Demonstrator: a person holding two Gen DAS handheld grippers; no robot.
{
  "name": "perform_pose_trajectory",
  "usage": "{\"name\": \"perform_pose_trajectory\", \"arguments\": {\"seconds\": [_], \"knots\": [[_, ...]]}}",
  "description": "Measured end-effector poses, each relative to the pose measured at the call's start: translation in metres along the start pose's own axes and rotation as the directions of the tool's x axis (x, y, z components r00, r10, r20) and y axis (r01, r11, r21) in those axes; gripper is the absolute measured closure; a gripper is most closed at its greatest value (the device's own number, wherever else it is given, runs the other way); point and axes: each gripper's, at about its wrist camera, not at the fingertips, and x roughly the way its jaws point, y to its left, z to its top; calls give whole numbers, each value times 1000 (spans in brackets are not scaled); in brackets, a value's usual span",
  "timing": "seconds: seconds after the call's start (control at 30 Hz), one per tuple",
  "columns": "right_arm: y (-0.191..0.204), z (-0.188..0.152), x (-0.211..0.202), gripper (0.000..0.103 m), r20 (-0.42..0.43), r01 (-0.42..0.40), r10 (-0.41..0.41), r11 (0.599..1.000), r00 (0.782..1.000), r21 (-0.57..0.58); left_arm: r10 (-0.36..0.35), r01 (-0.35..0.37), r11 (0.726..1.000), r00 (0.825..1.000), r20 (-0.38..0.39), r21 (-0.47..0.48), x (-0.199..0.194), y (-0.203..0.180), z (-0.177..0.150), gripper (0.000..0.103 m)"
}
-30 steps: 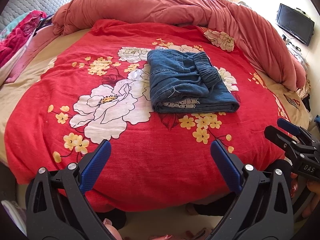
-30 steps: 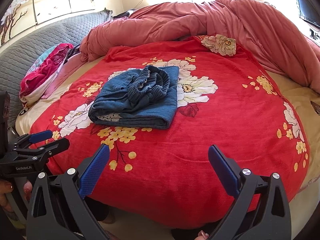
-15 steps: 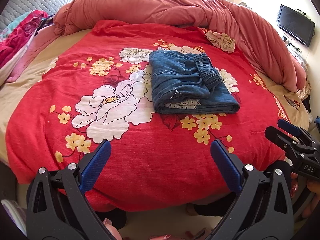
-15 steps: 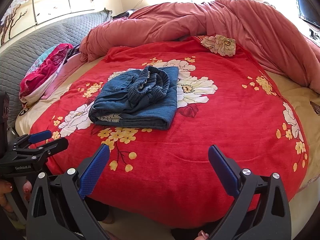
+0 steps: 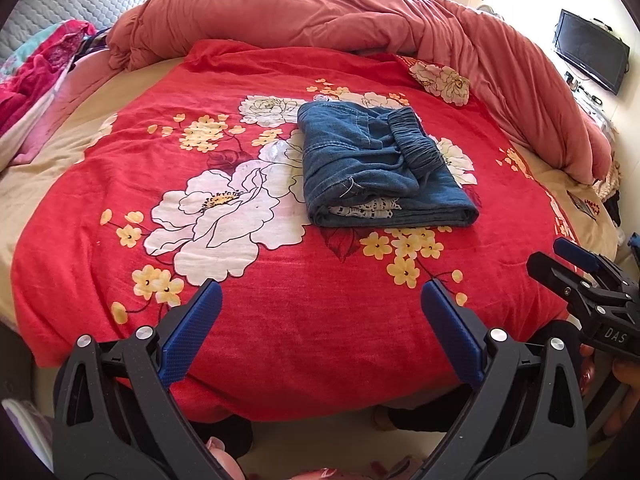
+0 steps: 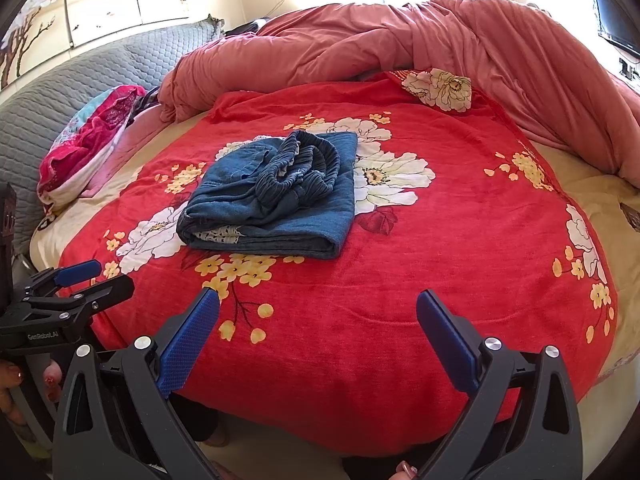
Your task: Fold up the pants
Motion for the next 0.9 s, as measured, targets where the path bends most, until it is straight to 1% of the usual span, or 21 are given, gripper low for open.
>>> {"name": "perform_pose_trajectory", "arguments": {"seconds": [0.53, 0.73, 0.83, 0.9], "knots": [[0, 1, 0, 5, -9, 11, -11, 1000, 1000, -11, -7, 7, 1000, 1000, -11, -2, 1, 2, -1, 9], [-2, 3, 3, 5, -18, 20, -21, 1000, 1000, -11, -55, 55, 998, 998, -12, -8, 1, 6, -1, 9], [-3, 4, 5, 5, -24, 27, -27, 1000, 999, -8, -55, 55, 999, 999, -2, -1, -1, 8, -1, 9], [-4, 5, 8, 5, -29, 29, -29, 1000, 999, -7, -24, 24, 1000, 1000, 1, 13, -1, 8, 0, 9]]}}
